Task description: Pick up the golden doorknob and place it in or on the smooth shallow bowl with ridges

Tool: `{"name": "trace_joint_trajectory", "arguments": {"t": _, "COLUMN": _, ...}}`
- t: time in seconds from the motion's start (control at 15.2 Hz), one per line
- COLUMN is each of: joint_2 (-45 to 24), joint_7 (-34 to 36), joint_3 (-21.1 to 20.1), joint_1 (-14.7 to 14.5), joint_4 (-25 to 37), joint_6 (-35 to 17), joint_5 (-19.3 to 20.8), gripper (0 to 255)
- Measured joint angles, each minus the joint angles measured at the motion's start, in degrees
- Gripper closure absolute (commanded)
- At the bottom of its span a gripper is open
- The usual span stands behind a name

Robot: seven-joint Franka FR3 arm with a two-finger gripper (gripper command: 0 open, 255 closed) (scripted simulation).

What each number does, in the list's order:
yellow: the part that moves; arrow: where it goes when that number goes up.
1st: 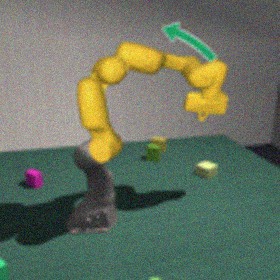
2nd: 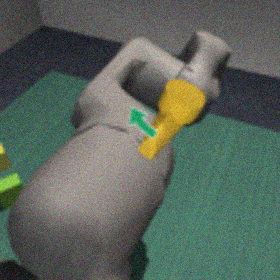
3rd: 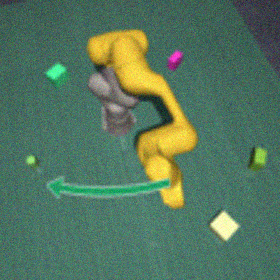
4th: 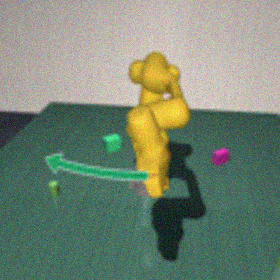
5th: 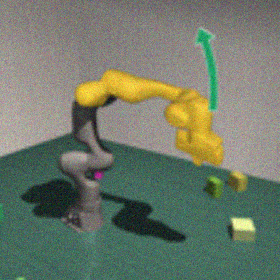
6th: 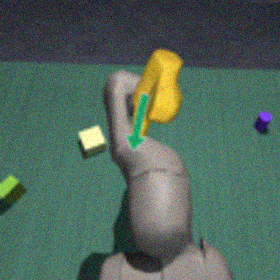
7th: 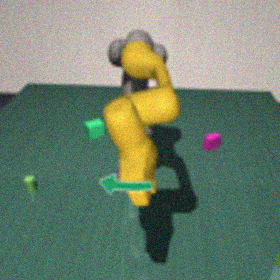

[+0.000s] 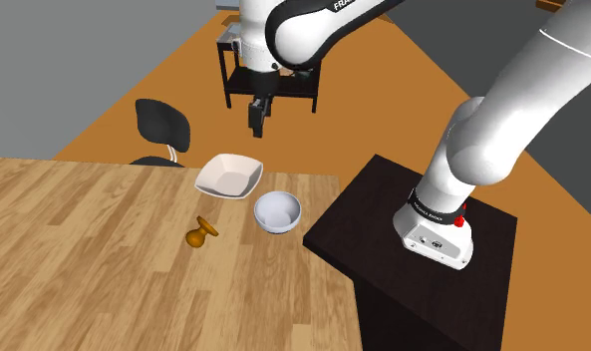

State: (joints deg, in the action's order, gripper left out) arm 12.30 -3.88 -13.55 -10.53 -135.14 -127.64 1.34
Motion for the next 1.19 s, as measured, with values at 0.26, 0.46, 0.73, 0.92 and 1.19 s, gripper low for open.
{"name": "trace_joint_trajectory", "arguments": {"t": 0.26, "joint_2": -7.91, "joint_7": 0.18, "joint_3": -1.98, "joint_1": -1.09, "joint_4": 3.07, "joint_6": -4.24, "joint_5": 2.58, "gripper": 0}}
{"name": "trace_joint_trajectory", "arguments": {"t": 0.46, "joint_2": -13.81, "joint_7": 1.04, "joint_3": -3.42, "joint_1": -2.27, "joint_4": 6.16, "joint_6": -6.48, "joint_5": 5.15, "gripper": 0}}
{"name": "trace_joint_trajectory", "arguments": {"t": 0.73, "joint_2": -21.00, "joint_7": 2.13, "joint_3": -4.65, "joint_1": -4.24, "joint_4": 9.65, "joint_6": -9.16, "joint_5": 8.93, "gripper": 0}}
{"name": "trace_joint_trajectory", "arguments": {"t": 0.92, "joint_2": -27.49, "joint_7": 3.17, "joint_3": -4.90, "joint_1": -6.17, "joint_4": 13.27, "joint_6": -11.14, "joint_5": 12.50, "gripper": 0}}
{"name": "trace_joint_trajectory", "arguments": {"t": 1.19, "joint_2": -34.52, "joint_7": 3.89, "joint_3": -5.04, "joint_1": -9.23, "joint_4": 18.27, "joint_6": -12.03, "joint_5": 16.28, "gripper": 0}}
